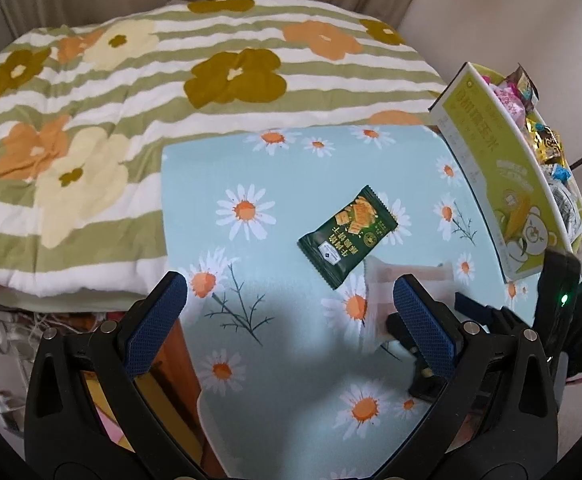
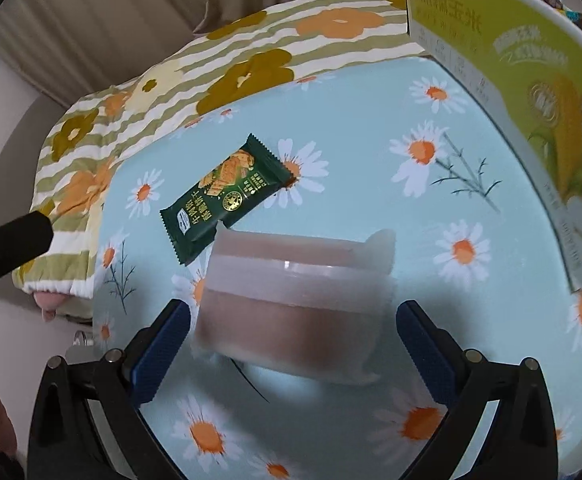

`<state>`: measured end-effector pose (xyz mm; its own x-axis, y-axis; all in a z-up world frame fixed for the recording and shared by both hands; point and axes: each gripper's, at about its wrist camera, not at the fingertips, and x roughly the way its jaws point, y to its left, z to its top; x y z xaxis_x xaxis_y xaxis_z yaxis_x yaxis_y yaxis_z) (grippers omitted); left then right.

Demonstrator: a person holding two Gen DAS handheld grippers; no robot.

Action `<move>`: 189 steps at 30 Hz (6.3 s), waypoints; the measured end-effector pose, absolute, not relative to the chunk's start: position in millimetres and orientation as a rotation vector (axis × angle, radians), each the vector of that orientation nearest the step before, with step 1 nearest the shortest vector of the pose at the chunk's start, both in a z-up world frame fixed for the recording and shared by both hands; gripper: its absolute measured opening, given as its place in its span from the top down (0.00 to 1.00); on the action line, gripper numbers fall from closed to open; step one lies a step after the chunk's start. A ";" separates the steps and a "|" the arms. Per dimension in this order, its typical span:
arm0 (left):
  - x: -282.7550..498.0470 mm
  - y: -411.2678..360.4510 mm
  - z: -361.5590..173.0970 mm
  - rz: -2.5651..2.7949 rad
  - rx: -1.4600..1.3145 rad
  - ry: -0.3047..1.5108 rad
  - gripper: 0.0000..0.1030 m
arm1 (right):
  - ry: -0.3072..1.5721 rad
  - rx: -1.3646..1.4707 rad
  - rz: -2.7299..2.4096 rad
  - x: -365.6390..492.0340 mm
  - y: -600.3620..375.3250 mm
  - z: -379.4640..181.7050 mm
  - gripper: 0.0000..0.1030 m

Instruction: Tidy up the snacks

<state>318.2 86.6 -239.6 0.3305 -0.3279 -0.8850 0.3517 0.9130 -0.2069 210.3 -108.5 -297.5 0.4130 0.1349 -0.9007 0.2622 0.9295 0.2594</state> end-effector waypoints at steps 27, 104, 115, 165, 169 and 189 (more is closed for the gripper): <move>351.7 0.9 -287.6 -0.669 0.403 1.165 0.01 | 1.070 0.109 -0.015 209.0 -118.7 -300.0 0.28; 267.6 -311.1 -147.6 -0.633 0.223 1.124 0.48 | 0.866 0.232 0.132 164.6 -460.3 -104.4 0.31; 251.8 -290.9 -134.5 -0.542 0.198 1.071 0.00 | 0.893 0.217 0.164 166.9 -465.4 -114.2 0.30; 22.9 -94.9 18.1 -0.179 0.046 0.501 0.00 | 0.504 0.029 -0.013 -15.7 -324.4 8.0 0.01; 6.4 -83.0 19.2 -0.177 0.024 0.480 0.00 | 0.486 0.014 -0.030 -26.8 -315.3 7.1 0.01; -3.6 -76.4 17.7 -0.174 0.010 0.473 0.00 | 0.478 0.022 -0.056 -36.9 -308.2 7.5 0.01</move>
